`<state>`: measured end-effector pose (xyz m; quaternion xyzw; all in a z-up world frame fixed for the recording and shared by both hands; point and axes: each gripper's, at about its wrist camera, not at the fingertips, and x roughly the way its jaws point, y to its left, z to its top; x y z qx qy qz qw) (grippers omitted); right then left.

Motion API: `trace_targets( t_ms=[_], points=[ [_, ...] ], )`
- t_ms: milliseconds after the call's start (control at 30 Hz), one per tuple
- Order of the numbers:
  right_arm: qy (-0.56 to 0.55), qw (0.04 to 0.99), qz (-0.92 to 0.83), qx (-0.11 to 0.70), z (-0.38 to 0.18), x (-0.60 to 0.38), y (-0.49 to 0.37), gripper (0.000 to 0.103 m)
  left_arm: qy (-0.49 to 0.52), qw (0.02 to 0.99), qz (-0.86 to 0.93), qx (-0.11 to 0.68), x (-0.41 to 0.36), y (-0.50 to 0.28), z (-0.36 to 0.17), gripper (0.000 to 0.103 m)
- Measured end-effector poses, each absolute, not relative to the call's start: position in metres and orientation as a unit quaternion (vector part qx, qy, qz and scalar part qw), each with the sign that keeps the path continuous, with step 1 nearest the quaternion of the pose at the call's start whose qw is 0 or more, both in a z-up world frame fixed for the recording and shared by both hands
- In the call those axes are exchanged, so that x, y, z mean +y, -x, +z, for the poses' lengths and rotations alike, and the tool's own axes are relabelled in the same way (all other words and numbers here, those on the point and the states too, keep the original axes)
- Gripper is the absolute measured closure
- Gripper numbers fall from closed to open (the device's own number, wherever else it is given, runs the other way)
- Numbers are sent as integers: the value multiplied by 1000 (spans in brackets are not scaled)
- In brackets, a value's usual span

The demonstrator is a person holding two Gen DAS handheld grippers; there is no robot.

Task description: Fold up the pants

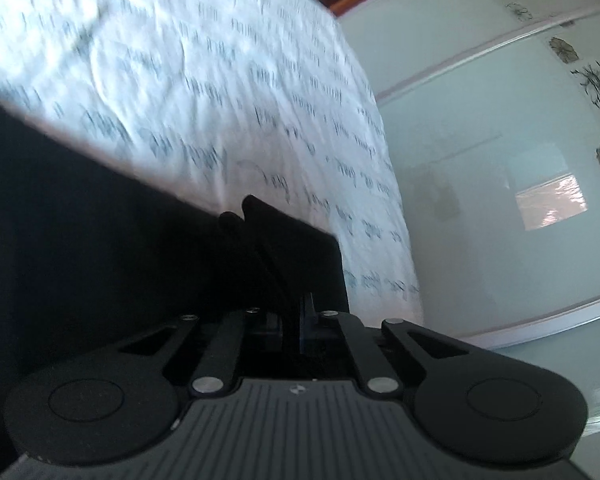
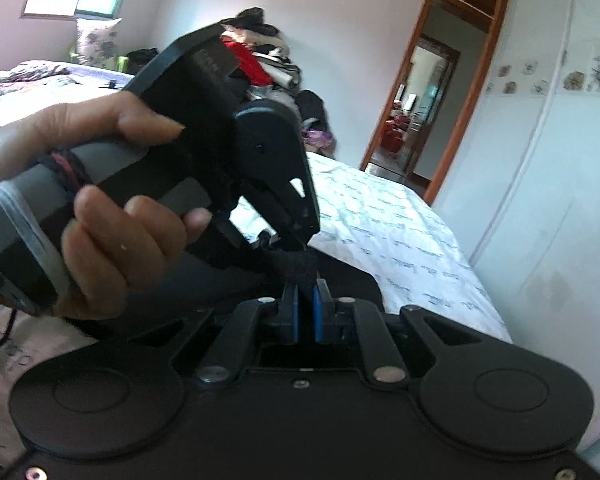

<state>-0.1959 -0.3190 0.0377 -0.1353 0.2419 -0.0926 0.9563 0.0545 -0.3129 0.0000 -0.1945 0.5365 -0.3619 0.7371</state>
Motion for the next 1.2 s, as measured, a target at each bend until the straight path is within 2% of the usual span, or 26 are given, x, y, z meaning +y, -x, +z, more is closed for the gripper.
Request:
trace_targets(
  t_ms=[233, 733, 767, 800, 833, 867, 900, 967, 1000, 1200],
  points=[
    [151, 960, -20, 234, 41, -279, 183, 94, 101, 815, -326, 468, -268, -49, 36, 98],
    [155, 948, 97, 261, 11, -215, 139, 95, 10, 846, -239, 477, -186, -80, 12, 95],
    [154, 947, 99, 265, 9, -214, 137, 95, 7, 847, -235, 476, -185, -81, 10, 91],
    [153, 946, 100, 268, 9, -214, 134, 95, 3, 849, -230, 475, -183, -81, 9, 77],
    [154, 944, 101, 273, 6, -213, 132, 95, -4, 851, -225, 474, -182, -81, 8, 75],
    [153, 943, 102, 277, 4, -212, 131, 95, -8, 854, -219, 473, -180, -82, 7, 68],
    [152, 942, 103, 281, 3, -209, 128, 95, -12, 857, -207, 471, -177, -82, 8, 56],
    [150, 939, 103, 290, -1, -209, 126, 94, -12, 867, -190, 461, -166, -82, 11, 42],
    [150, 939, 103, 293, -2, -207, 124, 94, -13, 871, -183, 456, -159, -82, 14, 38],
    [125, 944, 114, 282, 5, -211, 121, 94, -20, 889, -128, 439, -108, -72, 33, 34]
  ],
)
